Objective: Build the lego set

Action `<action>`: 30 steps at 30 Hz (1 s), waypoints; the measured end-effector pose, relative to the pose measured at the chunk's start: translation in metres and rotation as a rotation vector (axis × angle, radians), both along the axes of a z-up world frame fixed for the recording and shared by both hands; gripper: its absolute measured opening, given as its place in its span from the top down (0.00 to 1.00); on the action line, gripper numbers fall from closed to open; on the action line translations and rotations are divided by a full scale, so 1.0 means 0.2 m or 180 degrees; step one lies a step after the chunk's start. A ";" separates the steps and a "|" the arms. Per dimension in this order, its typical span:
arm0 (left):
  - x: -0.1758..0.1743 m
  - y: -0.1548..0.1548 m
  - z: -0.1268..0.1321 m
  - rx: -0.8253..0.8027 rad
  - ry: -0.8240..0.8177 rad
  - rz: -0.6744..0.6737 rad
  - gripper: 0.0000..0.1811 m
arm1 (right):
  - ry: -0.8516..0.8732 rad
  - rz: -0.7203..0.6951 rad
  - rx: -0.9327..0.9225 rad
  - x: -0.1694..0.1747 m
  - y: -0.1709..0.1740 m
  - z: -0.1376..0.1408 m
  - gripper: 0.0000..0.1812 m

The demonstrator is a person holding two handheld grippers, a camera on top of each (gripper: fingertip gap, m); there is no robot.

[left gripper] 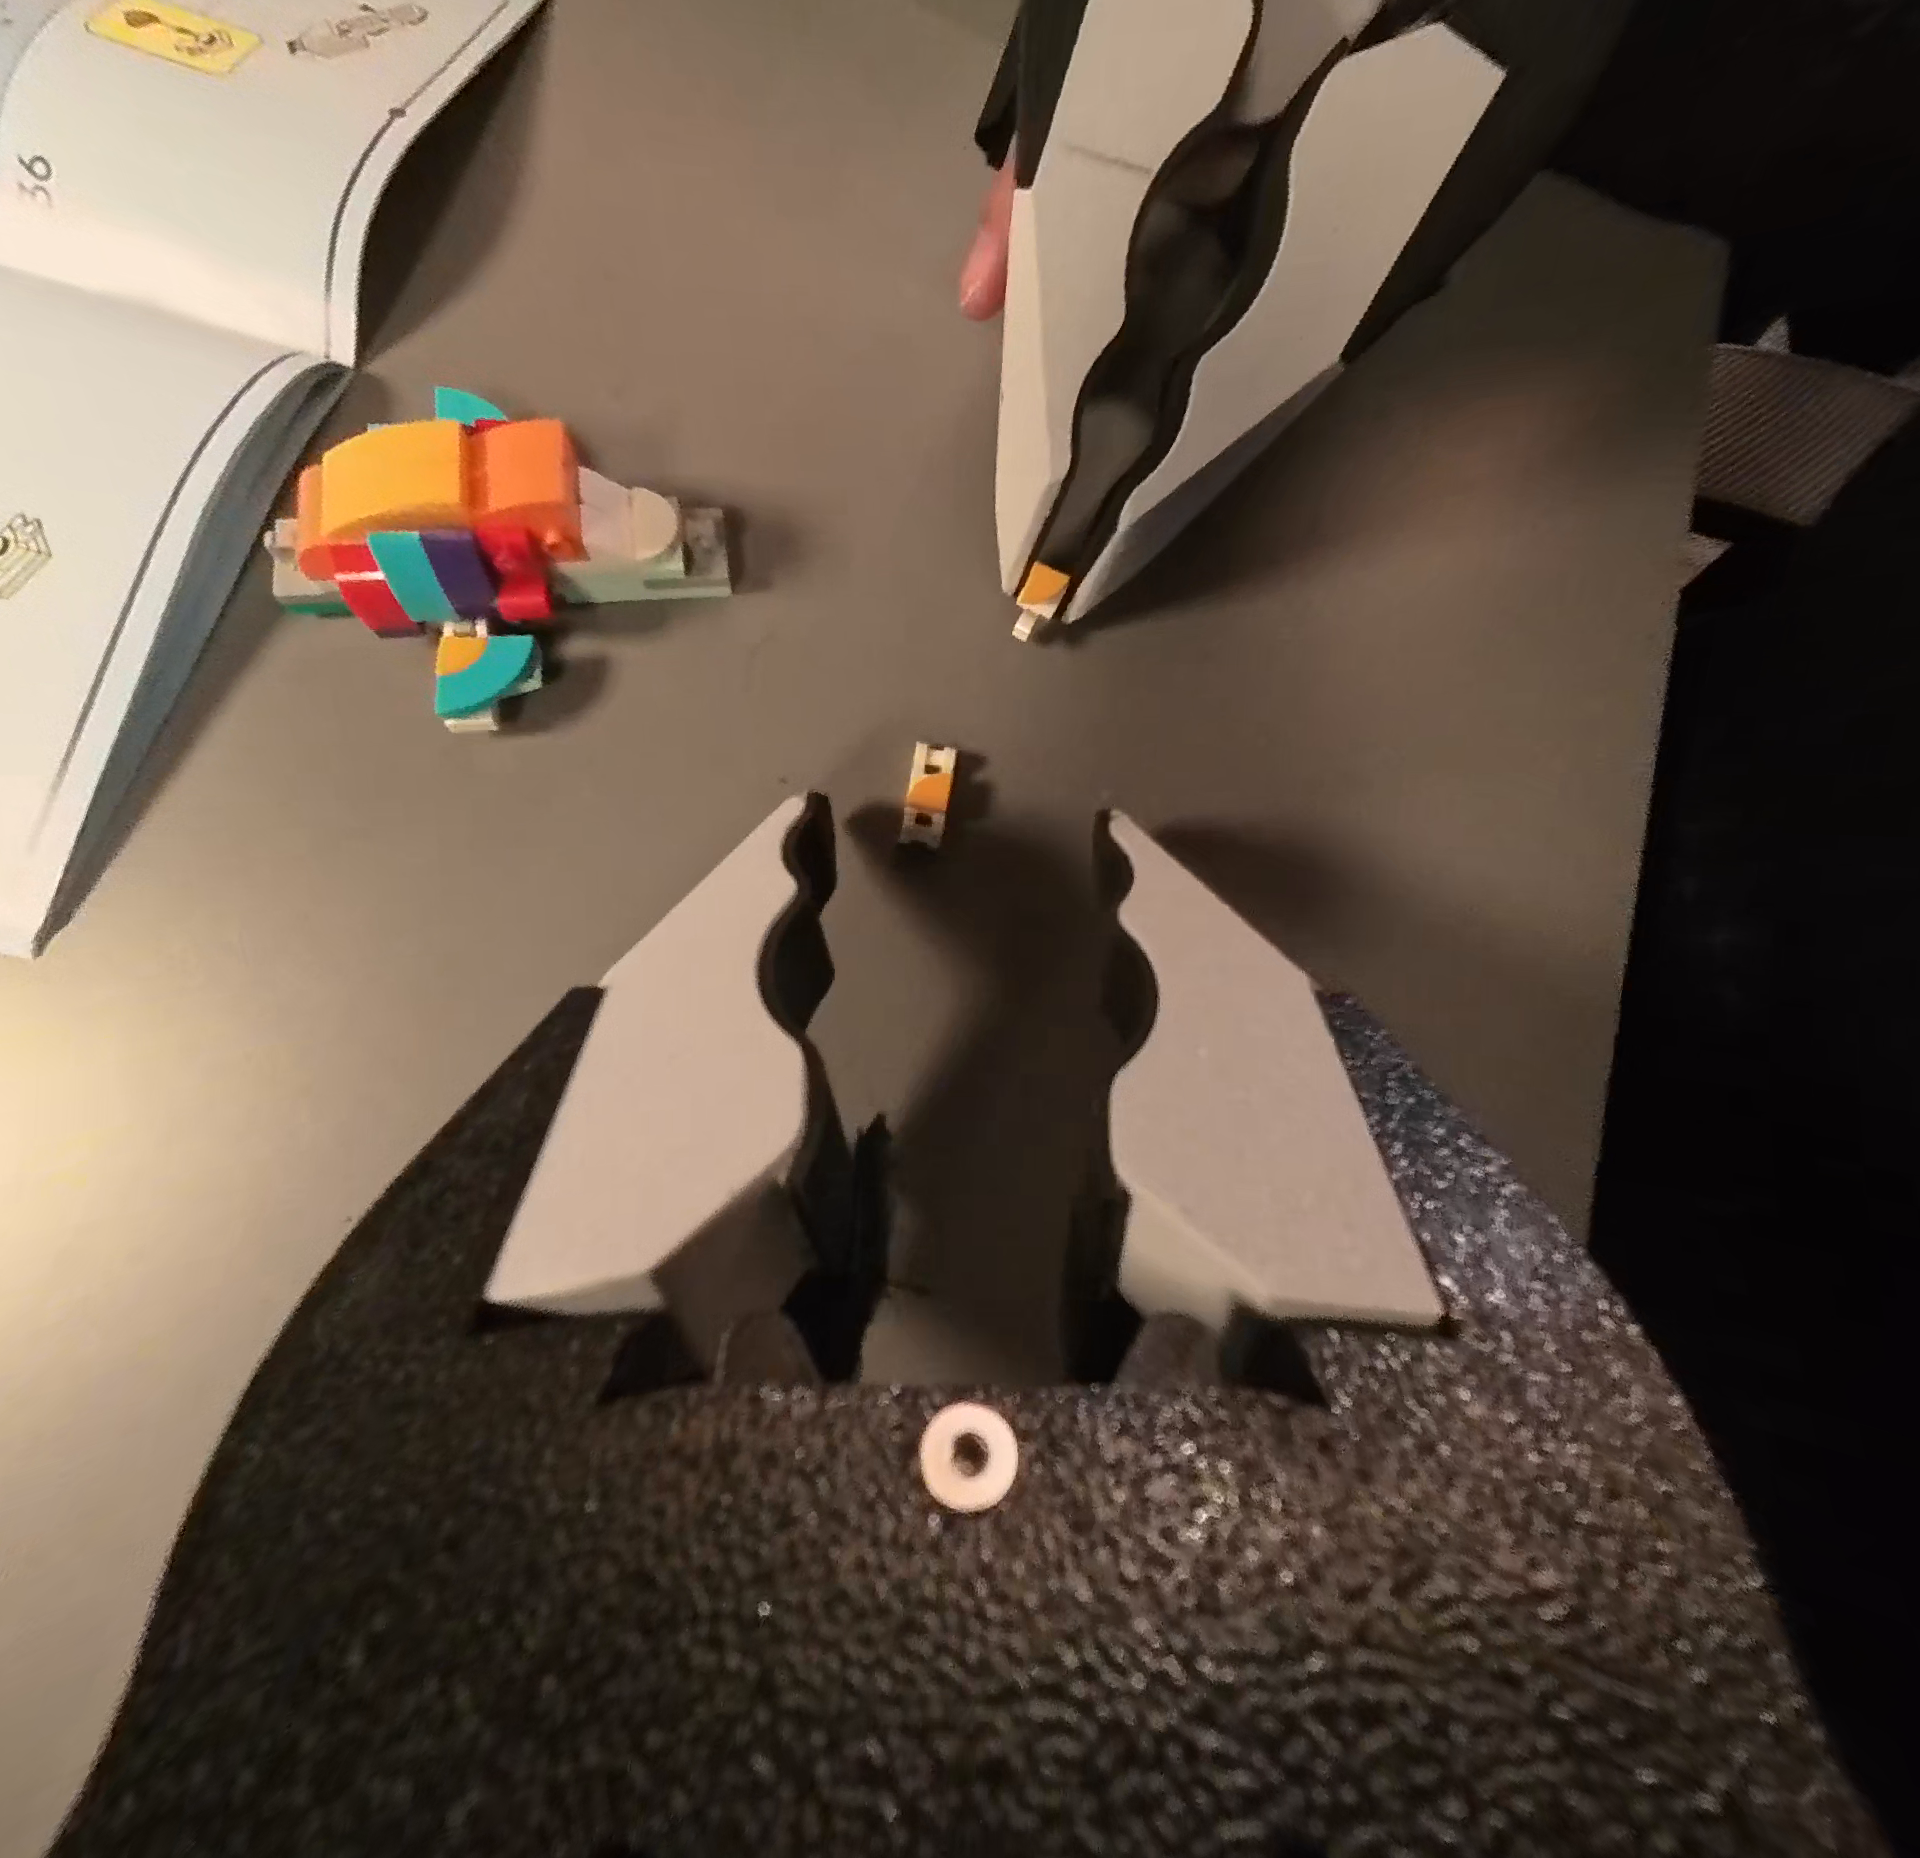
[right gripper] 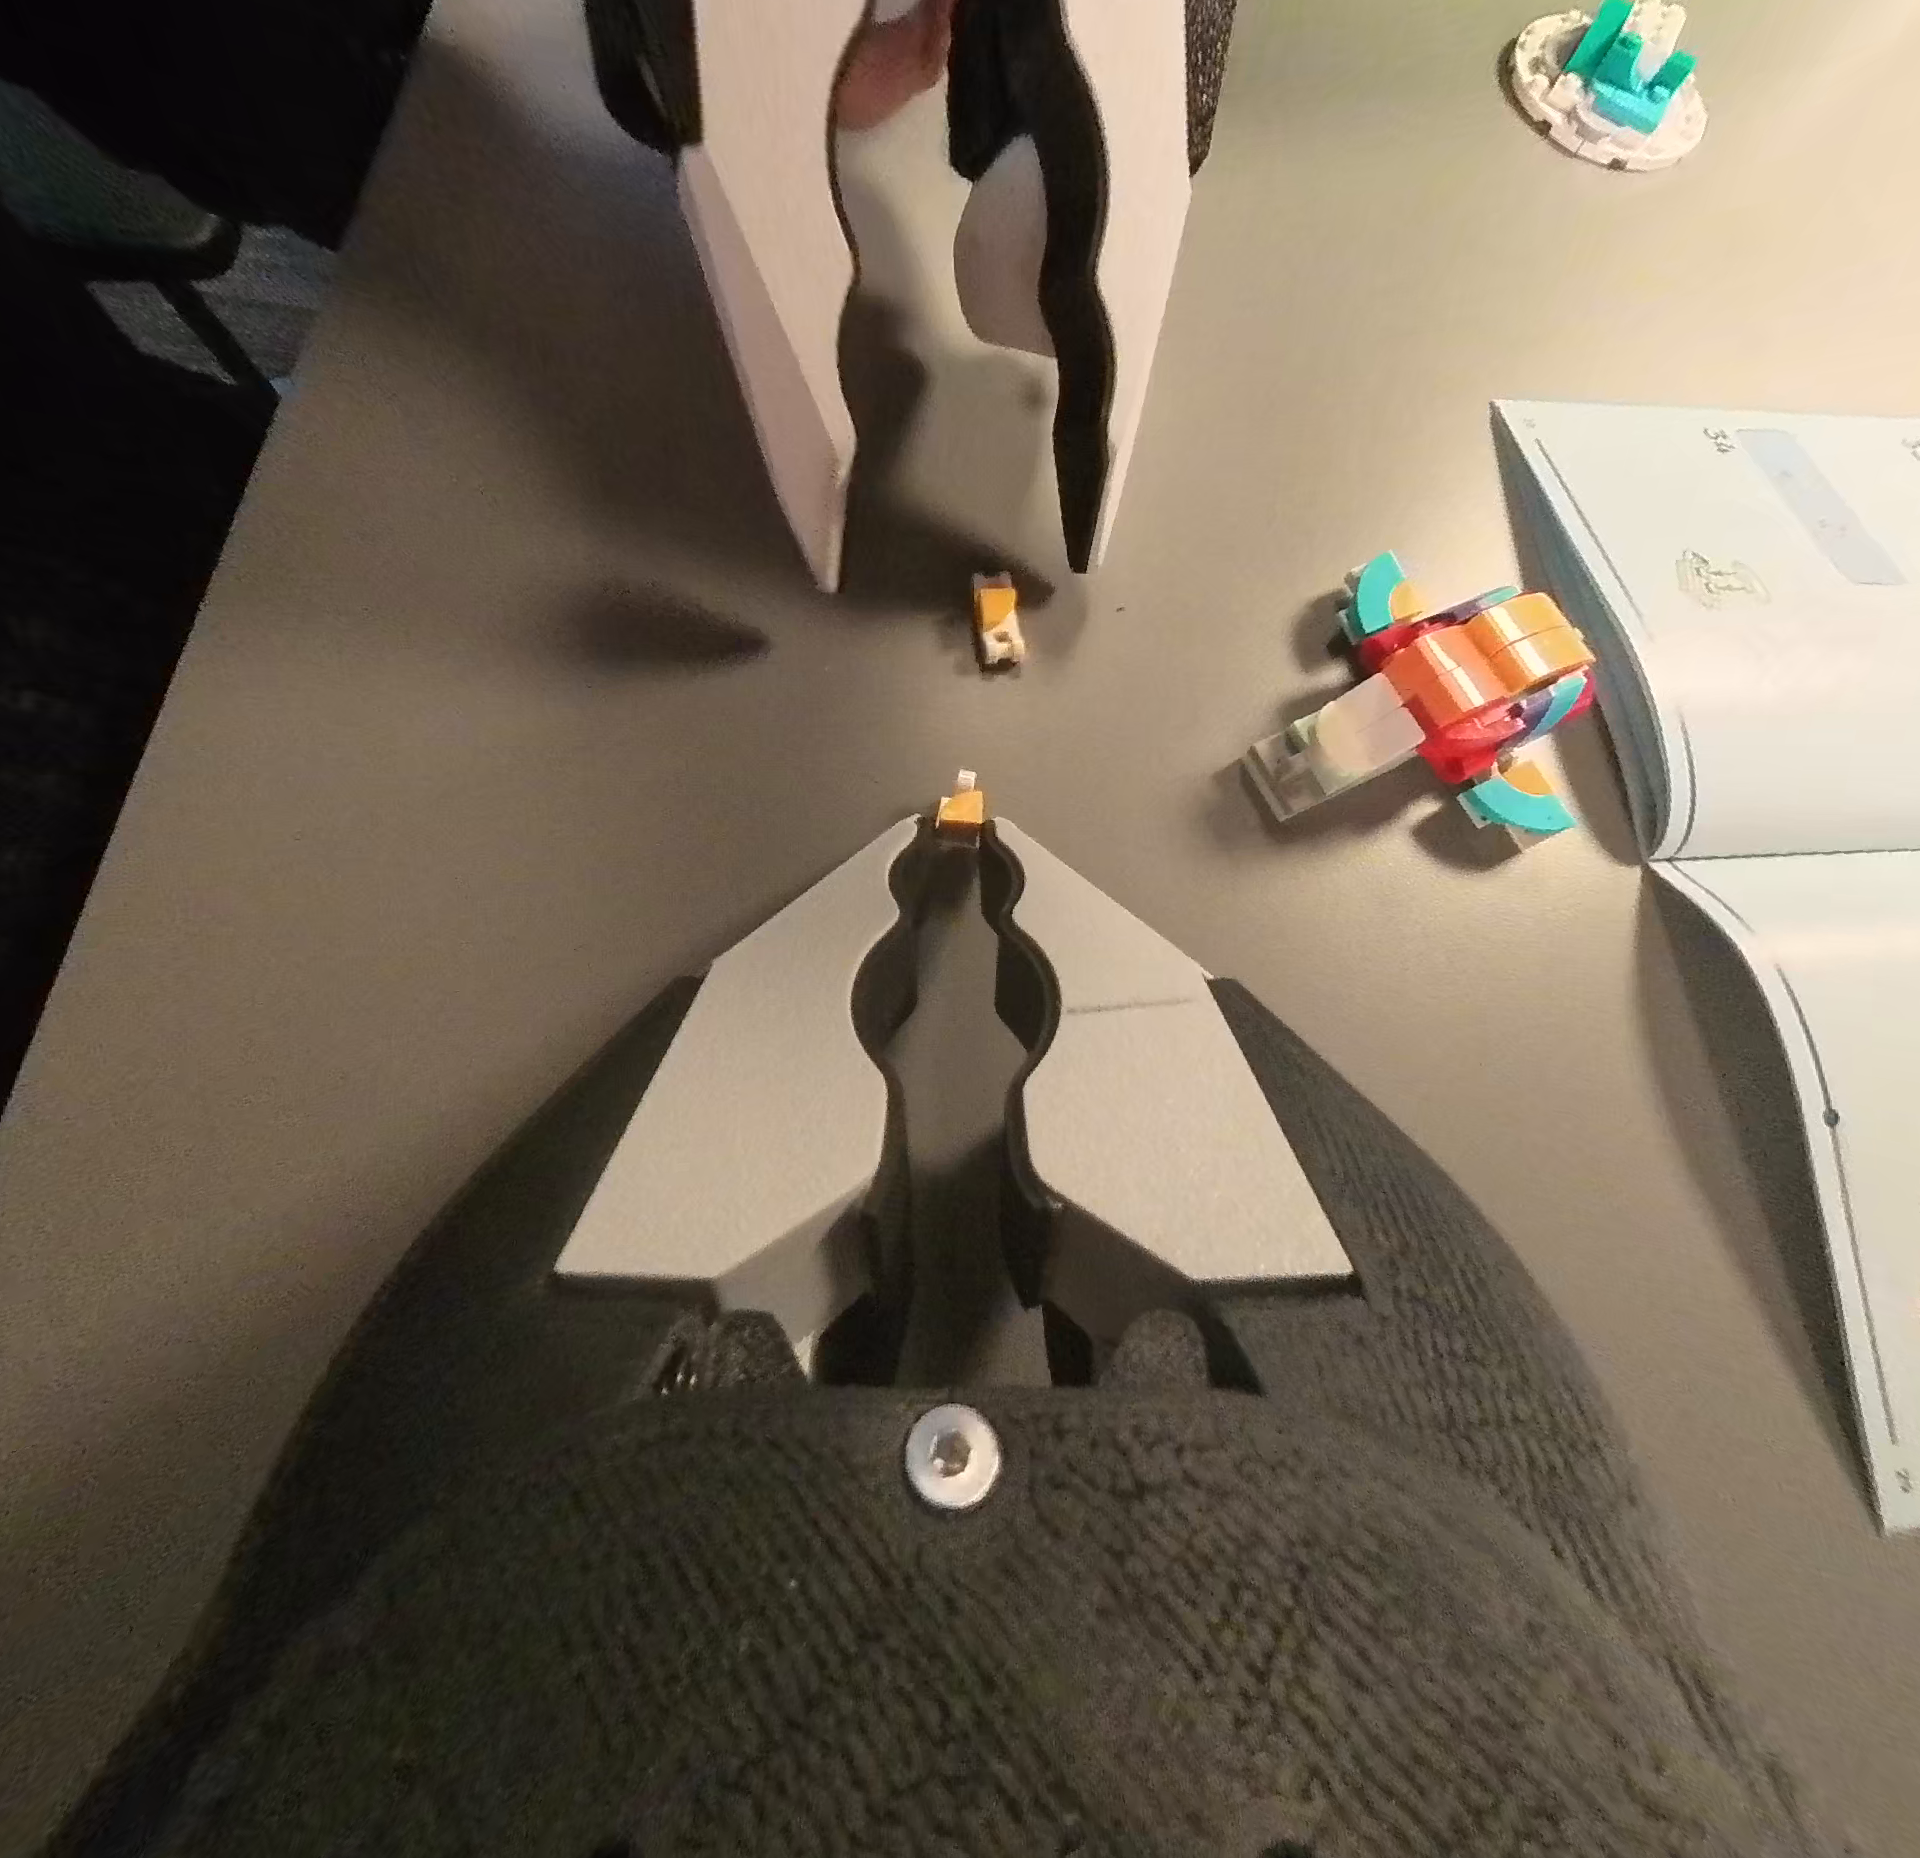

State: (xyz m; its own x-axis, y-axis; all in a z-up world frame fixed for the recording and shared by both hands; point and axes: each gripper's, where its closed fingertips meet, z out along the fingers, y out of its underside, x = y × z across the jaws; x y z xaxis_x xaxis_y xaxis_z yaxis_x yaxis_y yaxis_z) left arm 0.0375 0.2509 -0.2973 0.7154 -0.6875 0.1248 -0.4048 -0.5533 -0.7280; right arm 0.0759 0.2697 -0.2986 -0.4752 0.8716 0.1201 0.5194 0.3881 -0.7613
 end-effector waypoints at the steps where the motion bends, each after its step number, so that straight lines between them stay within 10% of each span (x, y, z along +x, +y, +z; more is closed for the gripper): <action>1: 0.00 0.00 0.00 -0.0006 0.0013 -0.0003 0.74 | -0.0003 -0.0008 -0.0004 0.00 0.00 0.00 0.96; 30: -0.01 -0.02 0.05 0.0078 0.0006 0.0067 0.75 | -0.0372 0.0026 -0.0410 0.04 -0.03 -0.01 0.92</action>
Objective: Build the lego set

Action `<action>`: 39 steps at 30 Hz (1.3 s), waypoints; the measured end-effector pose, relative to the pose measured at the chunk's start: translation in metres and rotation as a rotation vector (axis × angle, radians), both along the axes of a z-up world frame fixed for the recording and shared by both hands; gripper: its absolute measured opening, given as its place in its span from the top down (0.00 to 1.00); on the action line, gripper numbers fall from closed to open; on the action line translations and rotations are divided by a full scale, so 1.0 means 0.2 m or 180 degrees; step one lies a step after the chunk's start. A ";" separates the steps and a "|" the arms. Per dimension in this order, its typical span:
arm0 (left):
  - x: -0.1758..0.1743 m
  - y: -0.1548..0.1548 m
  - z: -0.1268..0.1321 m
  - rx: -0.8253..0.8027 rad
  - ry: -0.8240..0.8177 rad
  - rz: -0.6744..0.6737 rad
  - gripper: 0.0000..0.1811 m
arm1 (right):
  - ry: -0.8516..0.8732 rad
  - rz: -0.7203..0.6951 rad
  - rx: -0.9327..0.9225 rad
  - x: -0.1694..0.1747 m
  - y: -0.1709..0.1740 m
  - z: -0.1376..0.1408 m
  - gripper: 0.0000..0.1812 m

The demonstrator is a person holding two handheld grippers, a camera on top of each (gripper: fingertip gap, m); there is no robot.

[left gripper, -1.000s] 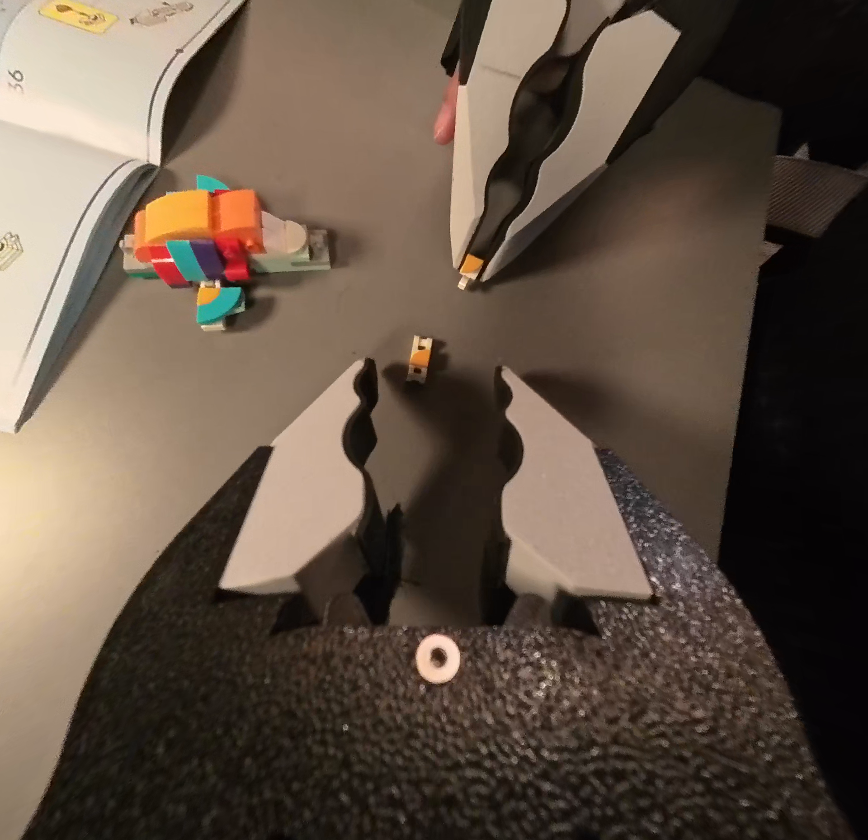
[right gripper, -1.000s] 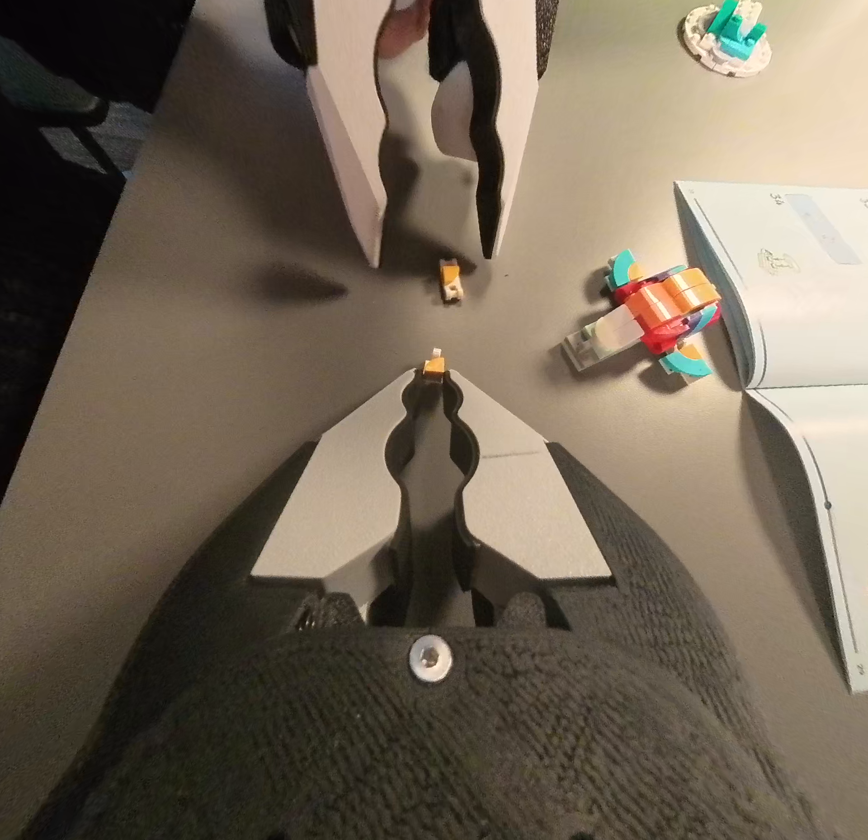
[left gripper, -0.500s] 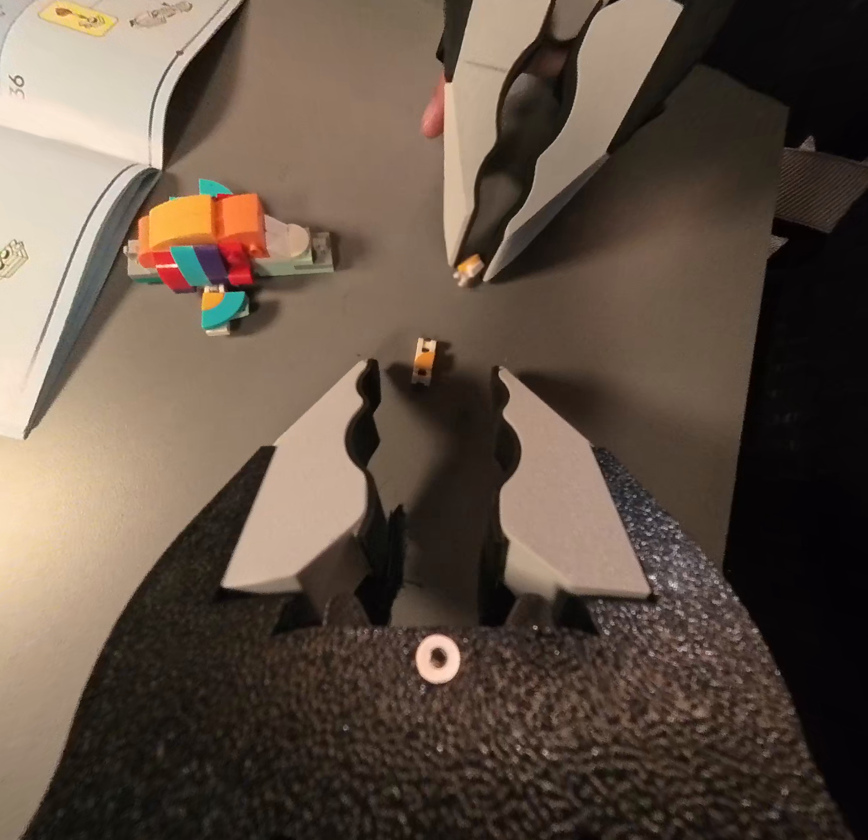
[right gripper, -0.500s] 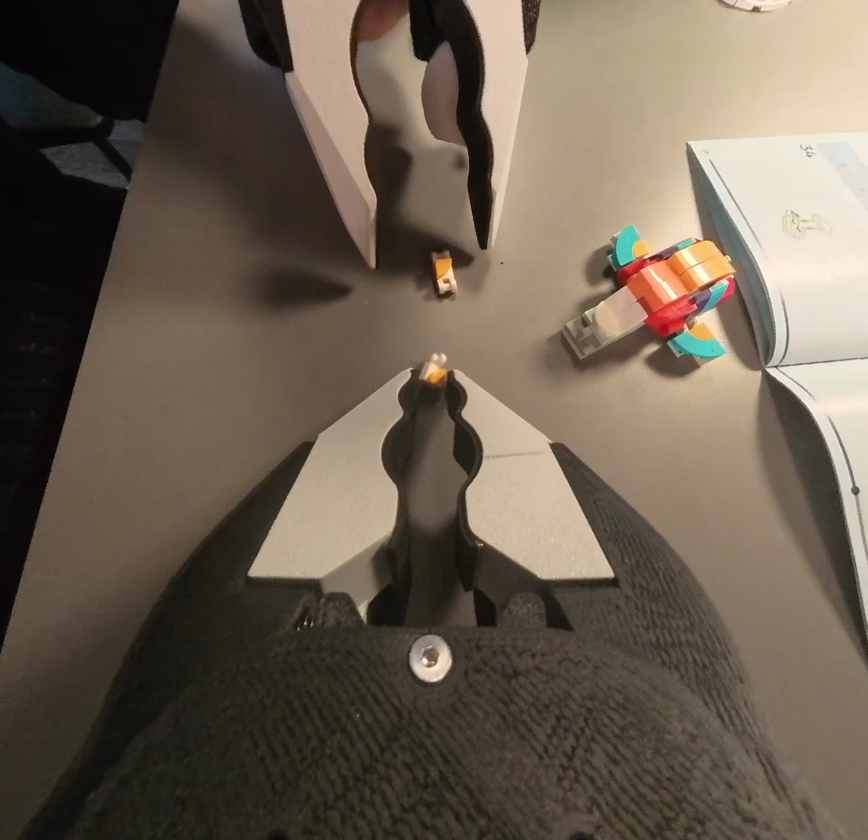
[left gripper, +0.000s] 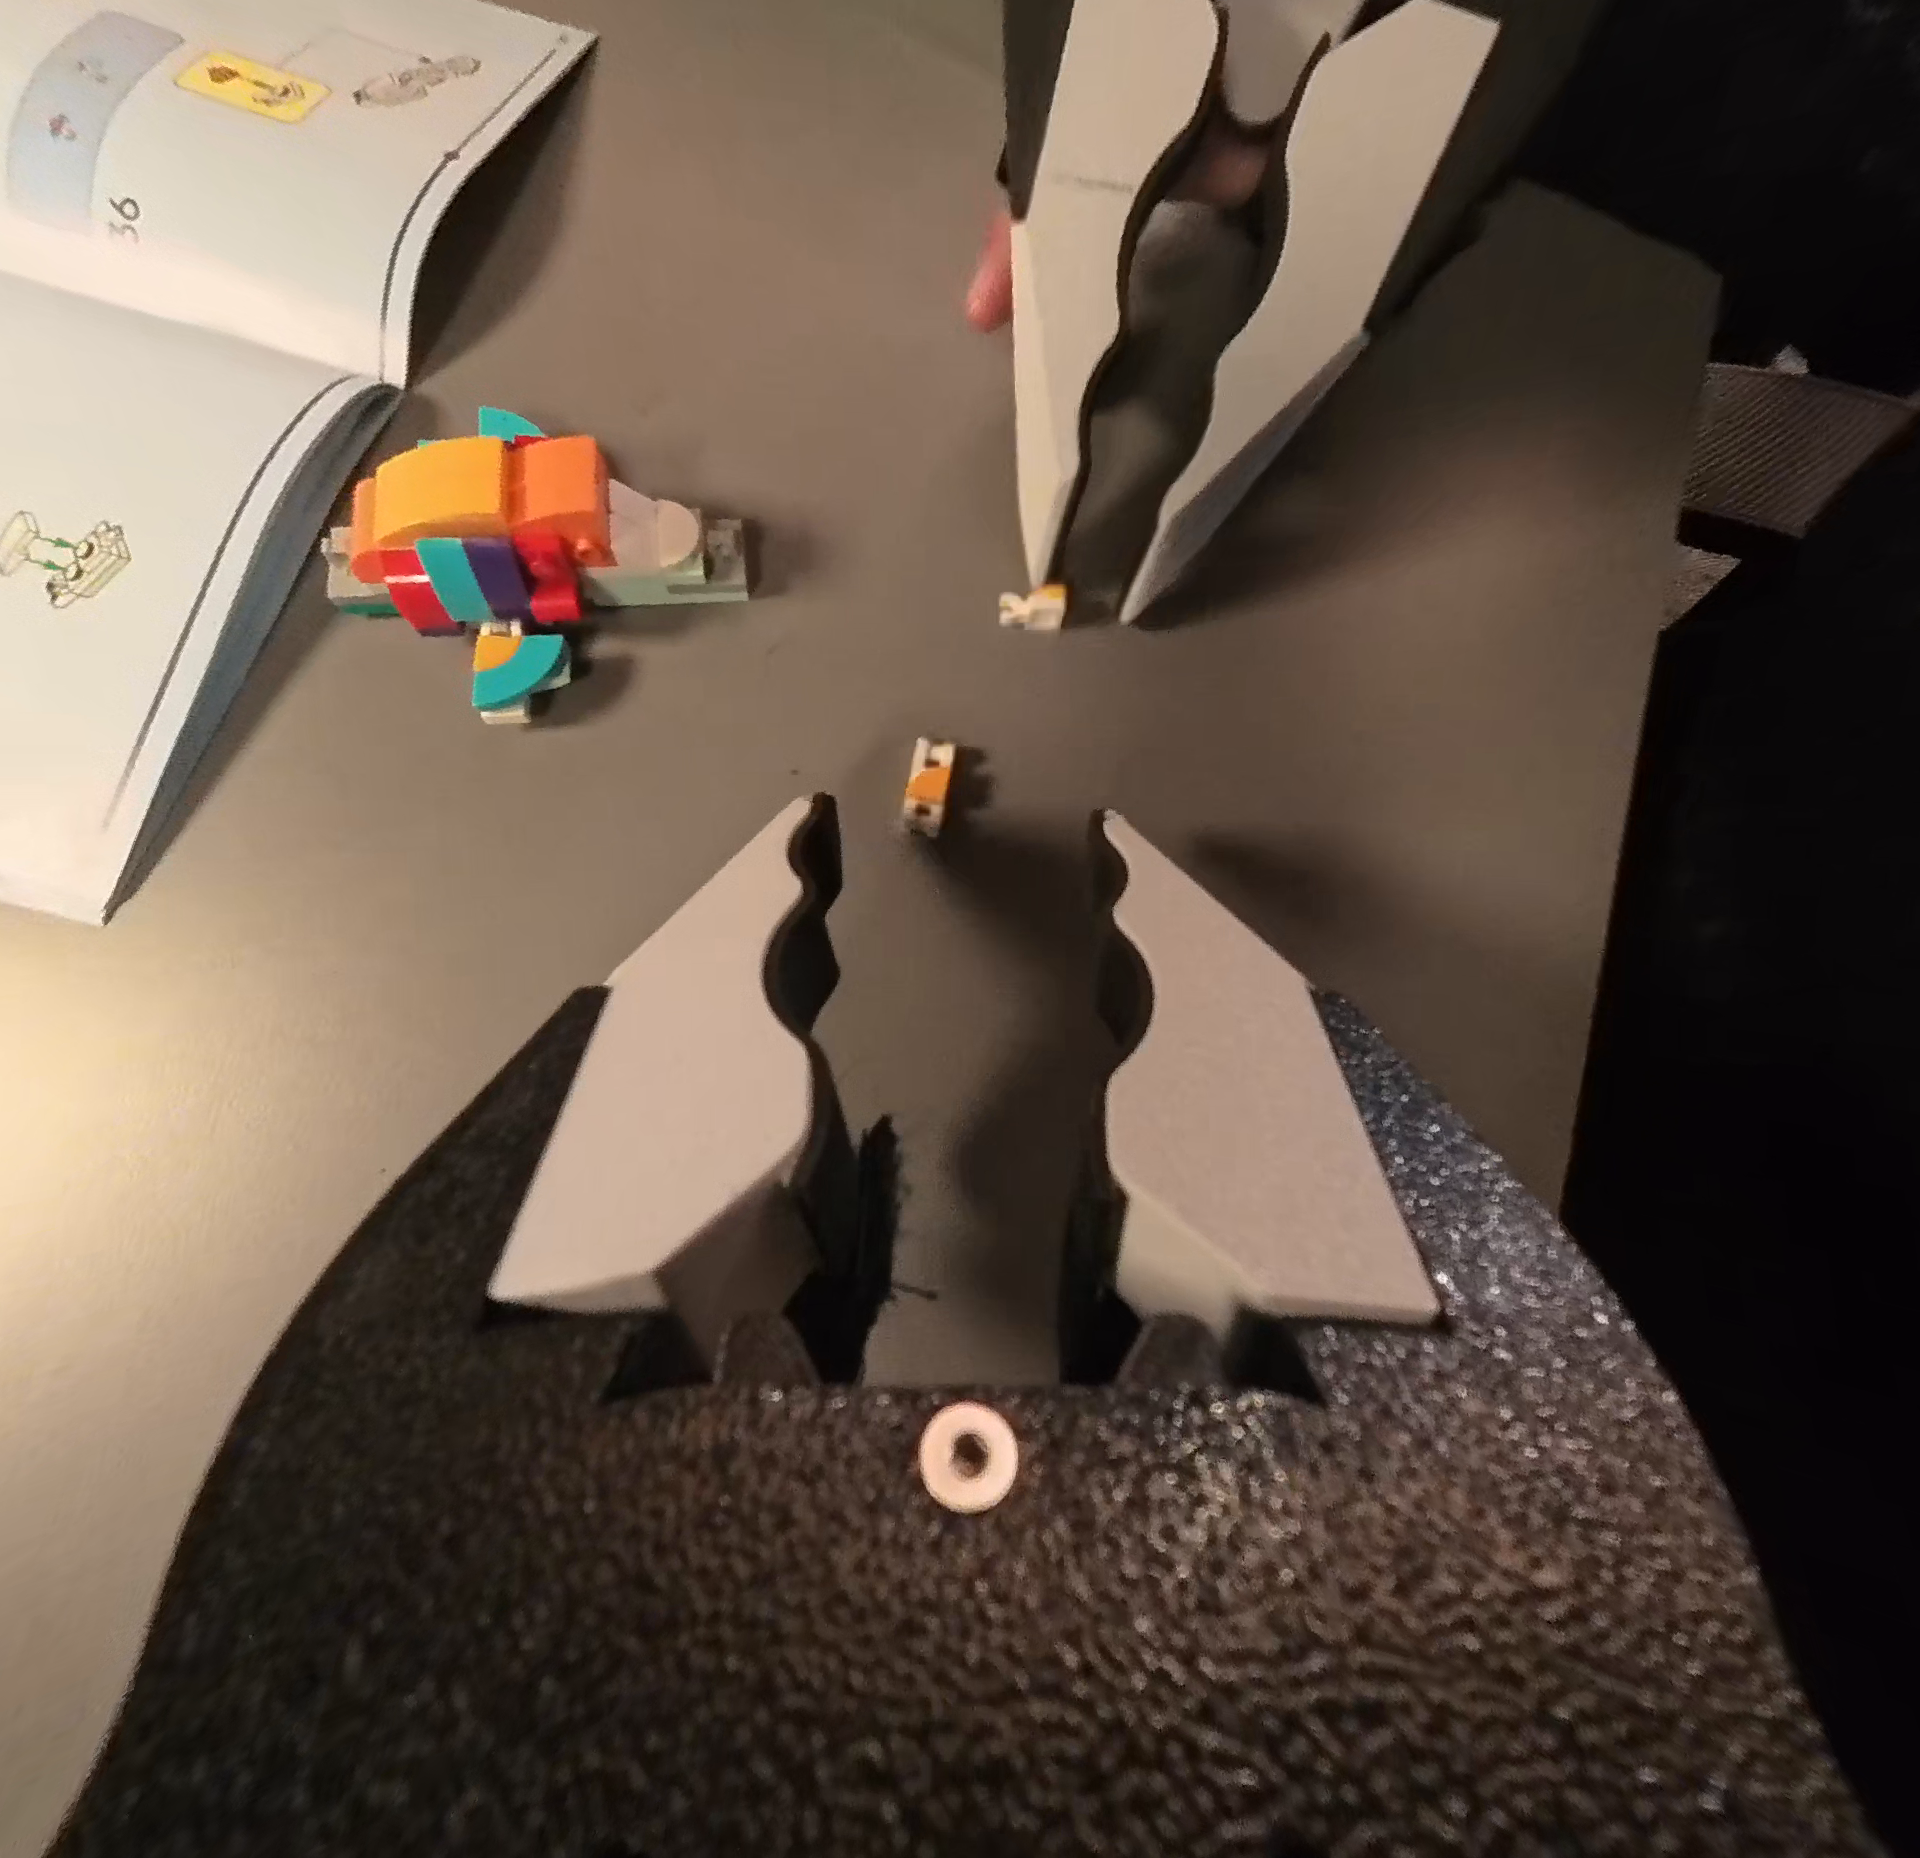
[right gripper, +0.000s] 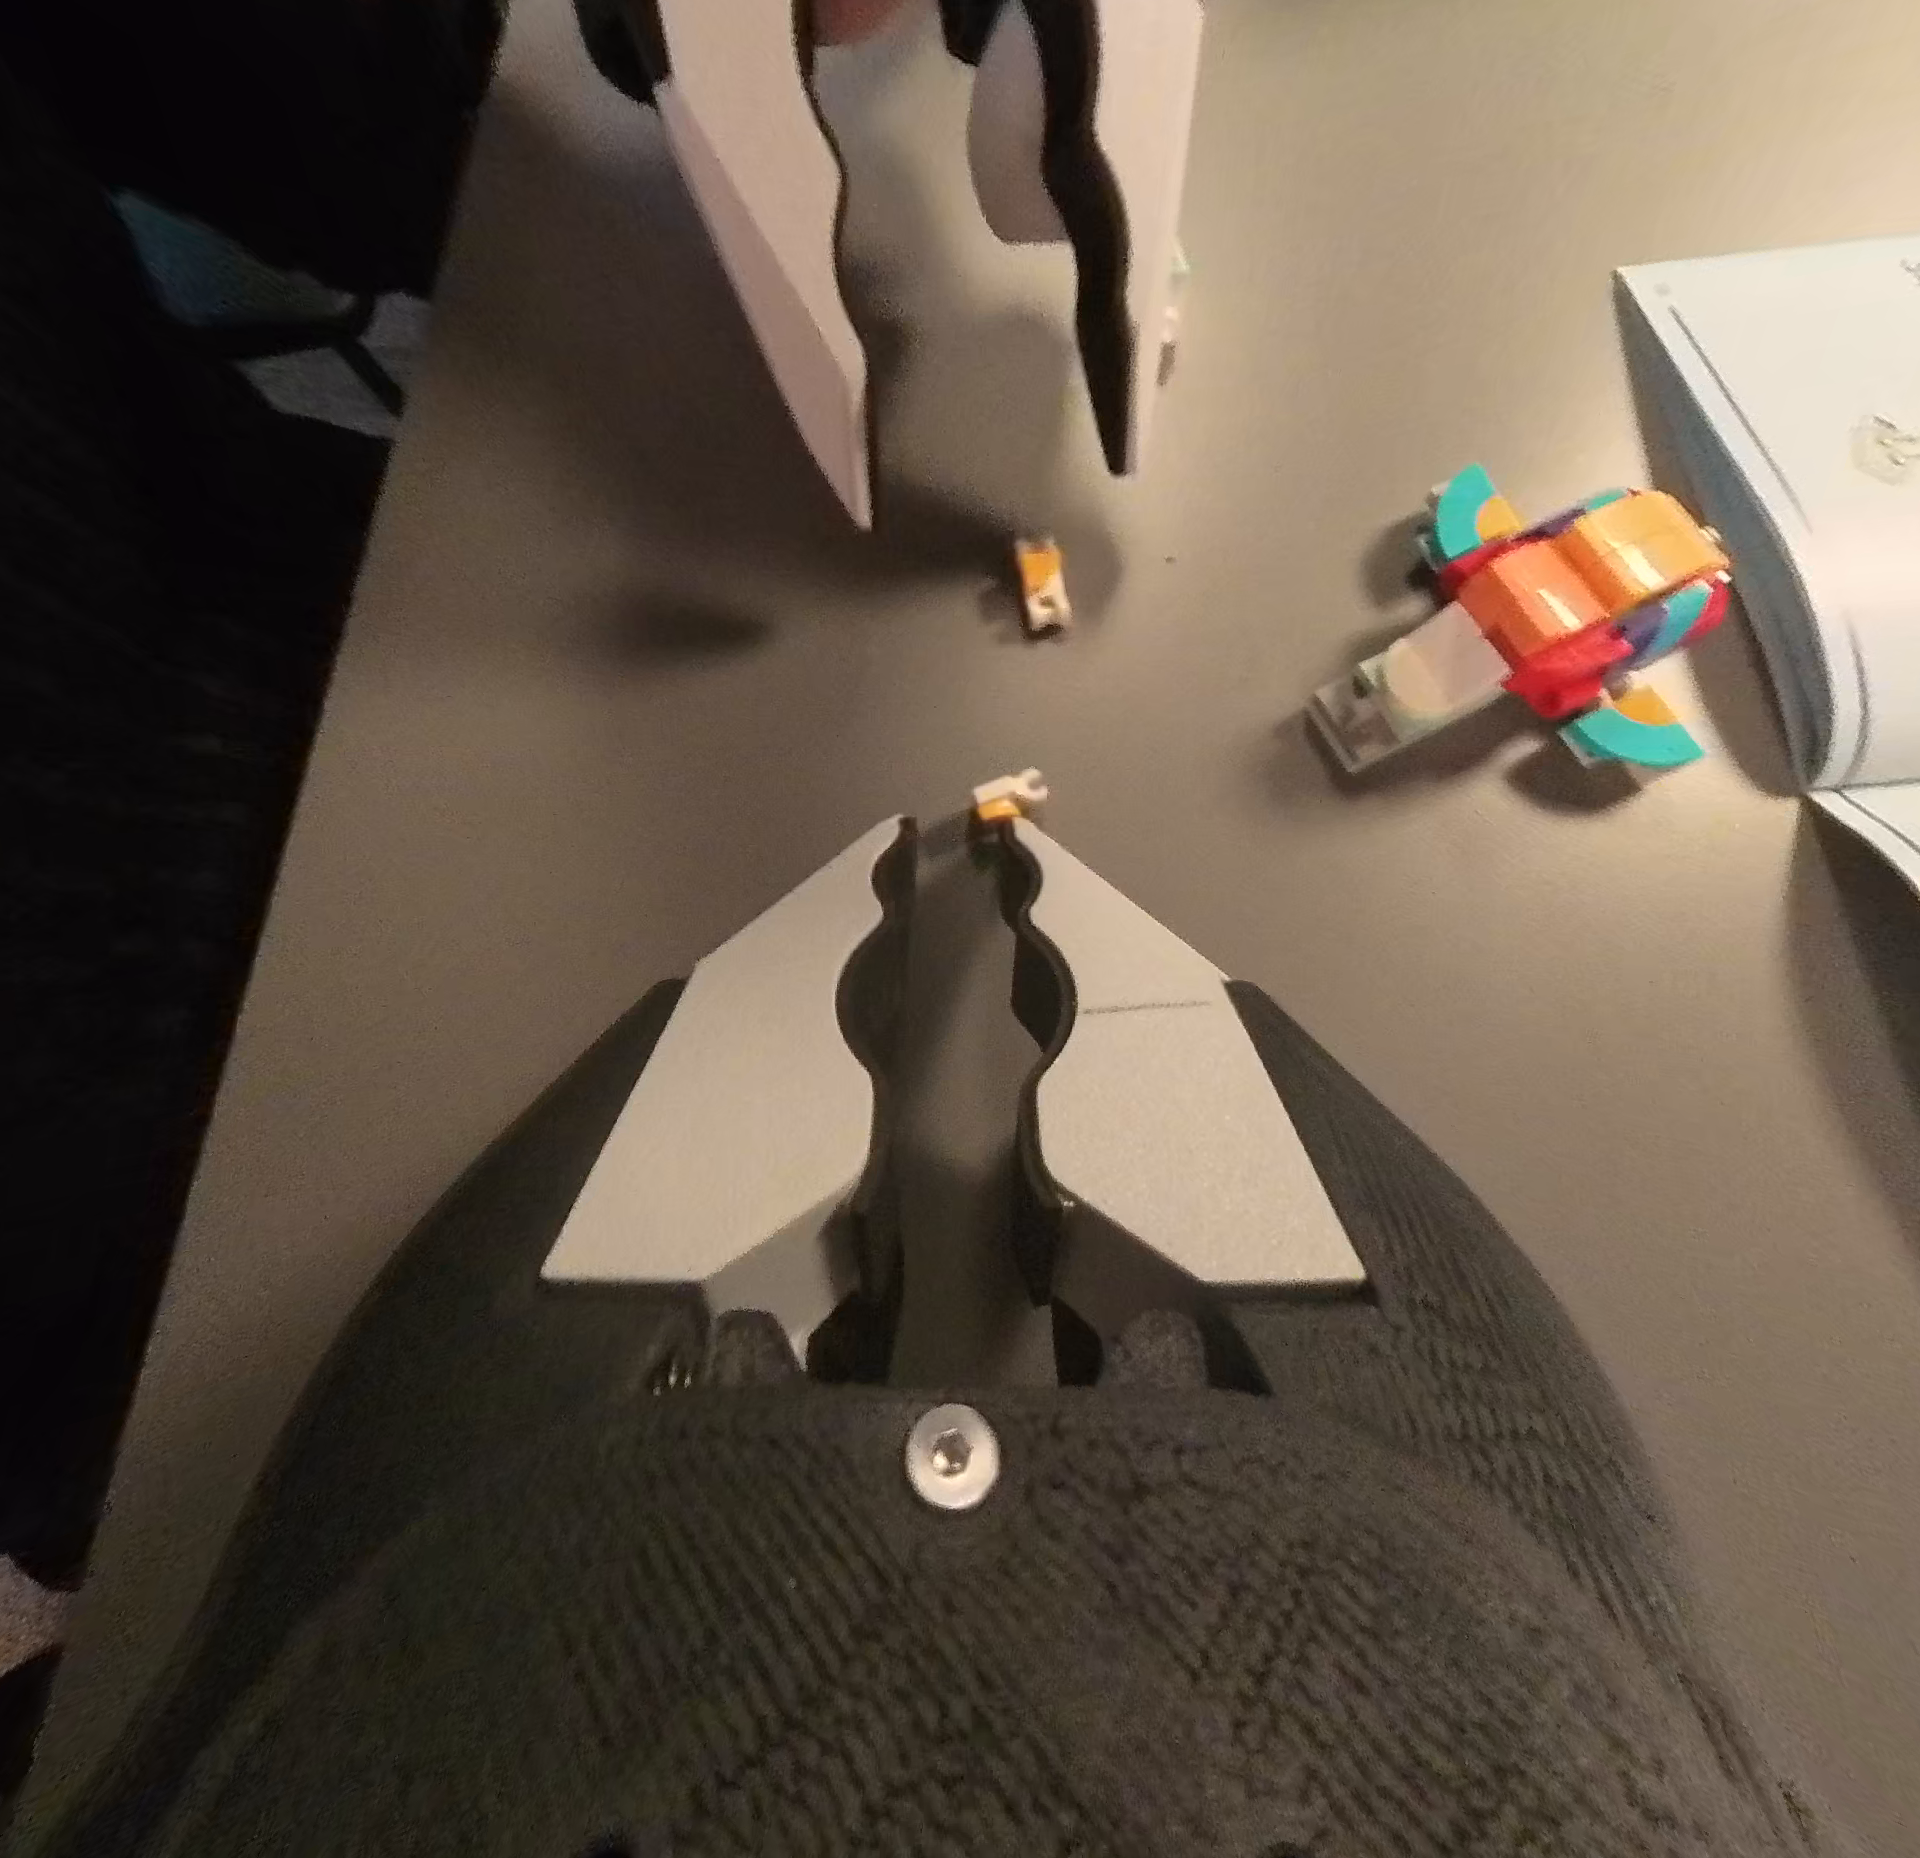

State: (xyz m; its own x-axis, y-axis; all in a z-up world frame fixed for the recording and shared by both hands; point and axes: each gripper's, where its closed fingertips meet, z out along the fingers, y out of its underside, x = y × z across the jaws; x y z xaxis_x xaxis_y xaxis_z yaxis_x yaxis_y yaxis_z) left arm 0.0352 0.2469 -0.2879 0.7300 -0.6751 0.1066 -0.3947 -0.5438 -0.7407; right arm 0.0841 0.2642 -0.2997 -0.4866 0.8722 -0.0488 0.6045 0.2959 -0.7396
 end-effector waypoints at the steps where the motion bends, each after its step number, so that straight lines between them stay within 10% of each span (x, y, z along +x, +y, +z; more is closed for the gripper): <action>1: 0.01 0.00 0.01 0.0013 -0.0018 -0.0008 0.75 | 0.0025 0.0053 -0.0029 0.00 -0.02 0.01 0.93; 24: 0.19 -0.03 0.07 0.0712 0.0106 -0.0346 0.84 | -0.0016 0.0235 -0.0392 -0.05 0.01 0.01 0.98; 39: 0.24 0.03 0.05 0.2433 0.2202 -0.1455 0.90 | -0.0305 0.0008 -0.1707 -0.03 -0.04 0.11 0.98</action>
